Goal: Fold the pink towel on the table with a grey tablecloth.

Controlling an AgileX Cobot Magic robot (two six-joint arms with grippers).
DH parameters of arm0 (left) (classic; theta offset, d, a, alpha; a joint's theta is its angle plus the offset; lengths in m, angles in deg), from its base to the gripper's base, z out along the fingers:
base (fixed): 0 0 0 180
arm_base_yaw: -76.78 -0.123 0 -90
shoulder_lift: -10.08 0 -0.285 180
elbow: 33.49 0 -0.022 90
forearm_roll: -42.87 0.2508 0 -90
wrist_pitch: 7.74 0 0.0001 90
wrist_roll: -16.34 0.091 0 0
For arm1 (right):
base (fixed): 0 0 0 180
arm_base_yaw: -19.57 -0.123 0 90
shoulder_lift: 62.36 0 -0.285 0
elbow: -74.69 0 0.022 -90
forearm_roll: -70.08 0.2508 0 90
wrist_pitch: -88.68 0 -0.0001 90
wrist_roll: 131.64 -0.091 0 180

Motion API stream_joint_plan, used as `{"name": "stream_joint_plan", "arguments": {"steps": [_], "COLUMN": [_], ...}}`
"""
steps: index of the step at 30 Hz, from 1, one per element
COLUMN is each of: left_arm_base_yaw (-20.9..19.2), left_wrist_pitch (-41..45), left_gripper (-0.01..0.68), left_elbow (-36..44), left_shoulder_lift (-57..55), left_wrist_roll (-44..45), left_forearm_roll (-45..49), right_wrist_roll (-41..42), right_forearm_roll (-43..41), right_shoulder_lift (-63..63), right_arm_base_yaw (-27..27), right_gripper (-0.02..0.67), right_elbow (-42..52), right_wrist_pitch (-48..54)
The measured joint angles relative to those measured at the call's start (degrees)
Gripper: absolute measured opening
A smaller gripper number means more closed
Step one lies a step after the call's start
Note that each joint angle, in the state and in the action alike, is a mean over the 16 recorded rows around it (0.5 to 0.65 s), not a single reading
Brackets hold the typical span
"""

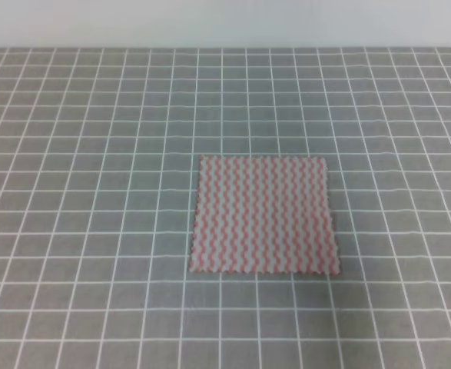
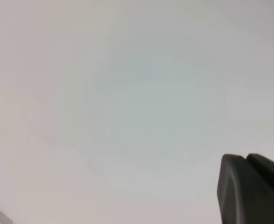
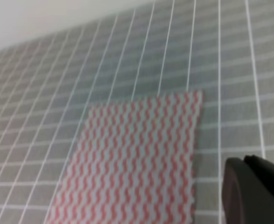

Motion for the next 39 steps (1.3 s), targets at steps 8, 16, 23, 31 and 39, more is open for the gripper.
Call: {"name": "stream_joint_plan", "arguments": {"steps": [8,16,23,31,39], "left_arm_base_yaw": [0.1,2.9,10.2,19.7,24.4], "left_wrist_pitch": [15.7,32.2,38.0,45.5,55.9], "left_gripper": [-0.002,-0.002,-0.002,-0.002,-0.002], "left_elbow": [-7.3,-21.3,-35.0,-51.1,-63.6], "left_shoulder_lift": [-6.4,-24.5,-46.9,-72.6,-90.9], "left_wrist_roll": [3.0,16.4,30.8,39.5,45.9], "left_forearm_roll": [3.3,6.3,6.1,5.6,2.4], "right_wrist_roll": [-2.3,-12.9,-29.9,-48.3,-58.1], "right_forearm_roll": [-4.1,-18.4,-38.8,-60.4,-68.8], "right_shoulder_lift": [10.1,18.8,24.4,32.0,39.9], "right_arm_base_yaw": [0.0,-1.0,-6.7,-17.1,-22.5], "right_gripper": [-0.017,-0.017,-0.017,0.014,0.152], "right_elbow": [-3.6,-11.3,-19.0,-26.6,-30.7], "right_wrist_pitch": [5.5,11.3,14.5,17.0,16.7]}}
